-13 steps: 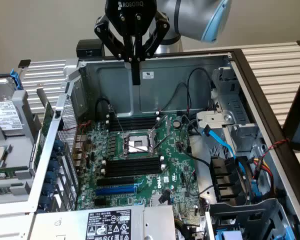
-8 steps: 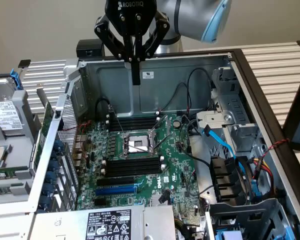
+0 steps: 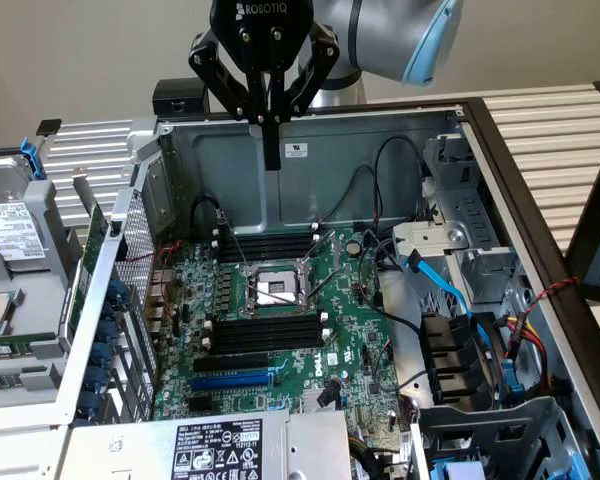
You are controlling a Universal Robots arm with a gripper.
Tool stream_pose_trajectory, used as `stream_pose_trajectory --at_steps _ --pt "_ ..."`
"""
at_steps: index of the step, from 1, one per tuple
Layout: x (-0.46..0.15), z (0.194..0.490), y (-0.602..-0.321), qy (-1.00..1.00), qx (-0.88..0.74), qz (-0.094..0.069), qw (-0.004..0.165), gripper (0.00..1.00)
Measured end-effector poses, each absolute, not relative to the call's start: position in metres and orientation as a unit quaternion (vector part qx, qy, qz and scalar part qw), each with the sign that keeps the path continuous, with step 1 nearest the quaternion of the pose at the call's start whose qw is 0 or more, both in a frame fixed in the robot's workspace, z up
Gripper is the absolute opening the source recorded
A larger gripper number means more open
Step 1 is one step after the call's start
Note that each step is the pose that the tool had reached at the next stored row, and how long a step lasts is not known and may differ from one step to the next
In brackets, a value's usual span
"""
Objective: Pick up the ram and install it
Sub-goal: 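Reach for the ram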
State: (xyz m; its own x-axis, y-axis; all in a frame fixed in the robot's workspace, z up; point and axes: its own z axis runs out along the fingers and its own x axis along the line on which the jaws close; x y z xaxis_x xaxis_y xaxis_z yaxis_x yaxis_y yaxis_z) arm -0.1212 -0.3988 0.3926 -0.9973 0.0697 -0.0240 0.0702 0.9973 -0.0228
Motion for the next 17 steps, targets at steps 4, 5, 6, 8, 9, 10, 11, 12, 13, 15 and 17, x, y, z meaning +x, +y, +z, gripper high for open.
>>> stream_pose_trajectory --at_steps 4,5,6,8,9,10,11,12,13,15,17 --pt "-0.125 0.393 -0.399 0.999 0.035 -0.012 0.012 0.10" --pt "-0.129 0.393 -0.399 0.999 0.035 -0.012 0.012 0.10" --pt "-0.133 0.393 -0.399 0.999 0.035 -0.012 0.012 0.10" --pt "-0.141 0.393 -0.399 0.999 0.035 -0.012 0.012 0.10" --pt "-0.145 0.393 -0.399 0.999 0.035 -0.012 0.012 0.10" --pt "-0.150 0.393 -0.399 0.999 0.035 -0.012 0.012 0.10" --pt "-0.154 0.393 -0.399 0.999 0.035 -0.012 0.012 0.10" --pt "-0.159 0.393 -0.399 0.999 0.035 -0.012 0.012 0.10" --pt "-0.163 0.393 -0.399 0.999 0.035 -0.012 0.012 0.10" --pt "-0.172 0.393 -0.399 0.999 0.035 -0.012 0.012 0.10" --pt "-0.182 0.393 -0.399 0.999 0.035 -0.012 0.012 0.10"
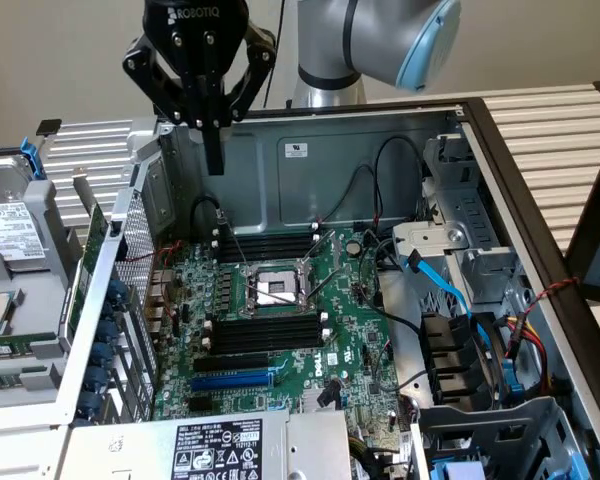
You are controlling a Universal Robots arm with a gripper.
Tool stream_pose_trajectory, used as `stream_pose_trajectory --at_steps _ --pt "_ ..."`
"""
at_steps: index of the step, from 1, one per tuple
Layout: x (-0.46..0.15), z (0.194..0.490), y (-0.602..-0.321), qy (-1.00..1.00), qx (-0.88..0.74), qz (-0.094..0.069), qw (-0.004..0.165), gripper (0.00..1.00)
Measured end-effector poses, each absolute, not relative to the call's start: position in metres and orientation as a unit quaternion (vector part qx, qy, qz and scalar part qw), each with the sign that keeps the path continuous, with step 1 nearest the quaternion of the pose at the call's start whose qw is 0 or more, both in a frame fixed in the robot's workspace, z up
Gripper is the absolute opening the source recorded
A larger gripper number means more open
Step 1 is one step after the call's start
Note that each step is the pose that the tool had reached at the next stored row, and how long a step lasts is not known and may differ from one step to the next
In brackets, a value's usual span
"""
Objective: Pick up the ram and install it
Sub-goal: 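Reach for the ram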
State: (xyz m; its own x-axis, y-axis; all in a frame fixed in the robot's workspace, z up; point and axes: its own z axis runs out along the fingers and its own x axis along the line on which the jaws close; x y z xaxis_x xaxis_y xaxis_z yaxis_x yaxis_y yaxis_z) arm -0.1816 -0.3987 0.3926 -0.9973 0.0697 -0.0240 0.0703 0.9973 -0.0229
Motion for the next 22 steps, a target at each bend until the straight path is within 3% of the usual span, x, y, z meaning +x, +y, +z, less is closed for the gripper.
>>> stream_pose_trajectory --at_steps 22 --pt "-0.282 0.392 -0.399 0.999 0.035 -0.012 0.012 0.10"
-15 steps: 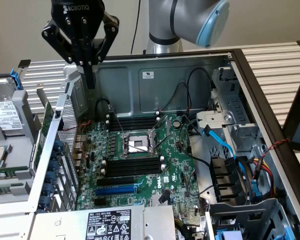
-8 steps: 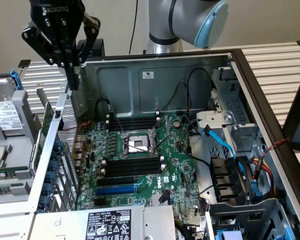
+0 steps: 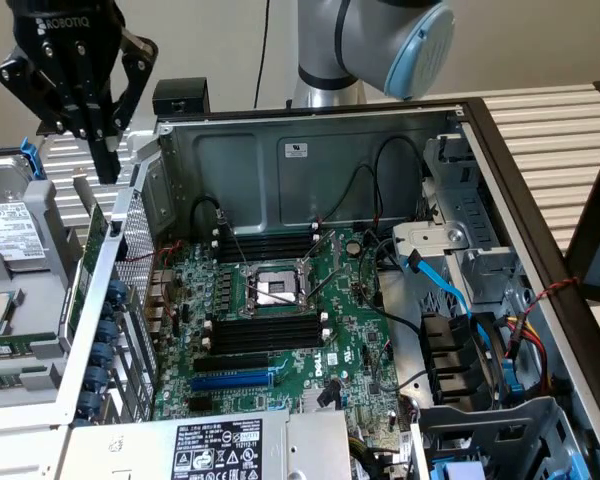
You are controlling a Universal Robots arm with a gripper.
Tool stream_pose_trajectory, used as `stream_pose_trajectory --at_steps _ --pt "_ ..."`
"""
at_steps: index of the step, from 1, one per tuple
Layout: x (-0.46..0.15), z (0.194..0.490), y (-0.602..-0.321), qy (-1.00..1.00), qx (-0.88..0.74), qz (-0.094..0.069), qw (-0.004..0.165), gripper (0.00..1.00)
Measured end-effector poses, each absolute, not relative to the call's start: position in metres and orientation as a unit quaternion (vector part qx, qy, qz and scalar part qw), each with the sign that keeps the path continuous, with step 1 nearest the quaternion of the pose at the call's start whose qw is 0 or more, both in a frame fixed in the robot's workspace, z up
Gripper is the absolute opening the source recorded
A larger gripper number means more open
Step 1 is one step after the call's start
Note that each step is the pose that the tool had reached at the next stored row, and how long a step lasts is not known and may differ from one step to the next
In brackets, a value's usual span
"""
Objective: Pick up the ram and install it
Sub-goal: 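Reach for the ram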
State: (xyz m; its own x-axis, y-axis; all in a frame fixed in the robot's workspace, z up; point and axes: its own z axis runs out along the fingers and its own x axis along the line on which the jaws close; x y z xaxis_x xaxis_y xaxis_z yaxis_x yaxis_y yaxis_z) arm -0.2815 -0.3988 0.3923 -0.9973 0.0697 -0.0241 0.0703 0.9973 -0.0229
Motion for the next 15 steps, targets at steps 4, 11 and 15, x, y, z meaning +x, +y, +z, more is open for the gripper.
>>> stream_pose_trajectory --at_steps 4,11,15 --pt "-0.300 0.392 -0.399 0.999 0.035 -0.012 0.012 0.10" --pt "-0.332 0.391 -0.399 0.999 0.035 -0.012 0.012 0.10" --pt "-0.350 0.389 -0.399 0.999 0.035 -0.012 0.012 0.10"
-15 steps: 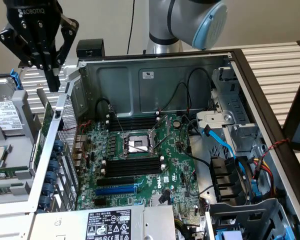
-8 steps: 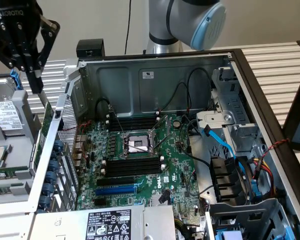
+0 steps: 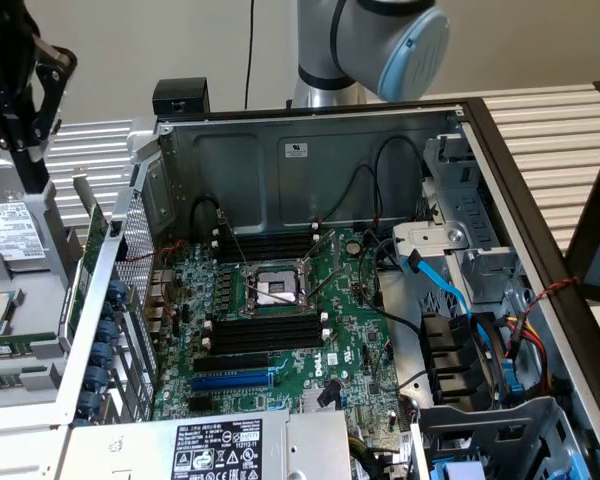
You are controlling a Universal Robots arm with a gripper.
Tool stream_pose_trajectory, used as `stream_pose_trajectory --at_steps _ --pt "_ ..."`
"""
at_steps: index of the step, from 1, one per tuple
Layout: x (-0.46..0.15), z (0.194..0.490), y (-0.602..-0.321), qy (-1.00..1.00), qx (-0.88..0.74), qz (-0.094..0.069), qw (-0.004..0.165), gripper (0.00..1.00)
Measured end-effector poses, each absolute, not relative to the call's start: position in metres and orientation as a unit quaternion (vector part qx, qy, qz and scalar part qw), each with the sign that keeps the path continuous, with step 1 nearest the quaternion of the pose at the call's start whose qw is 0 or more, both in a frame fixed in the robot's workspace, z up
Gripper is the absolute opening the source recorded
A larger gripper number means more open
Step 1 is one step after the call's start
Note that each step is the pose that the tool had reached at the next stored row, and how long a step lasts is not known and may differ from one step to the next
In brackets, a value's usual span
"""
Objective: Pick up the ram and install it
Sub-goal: 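Reach for the ram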
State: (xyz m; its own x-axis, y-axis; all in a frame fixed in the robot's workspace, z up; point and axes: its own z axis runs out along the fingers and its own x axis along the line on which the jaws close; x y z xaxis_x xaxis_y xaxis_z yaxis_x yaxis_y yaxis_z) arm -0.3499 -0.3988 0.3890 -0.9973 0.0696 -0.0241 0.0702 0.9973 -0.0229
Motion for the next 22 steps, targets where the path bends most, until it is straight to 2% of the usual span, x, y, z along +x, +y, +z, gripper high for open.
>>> stream_pose_trajectory --at_steps 22 --pt "-0.420 0.368 -0.397 0.999 0.035 -0.011 0.012 0.10"
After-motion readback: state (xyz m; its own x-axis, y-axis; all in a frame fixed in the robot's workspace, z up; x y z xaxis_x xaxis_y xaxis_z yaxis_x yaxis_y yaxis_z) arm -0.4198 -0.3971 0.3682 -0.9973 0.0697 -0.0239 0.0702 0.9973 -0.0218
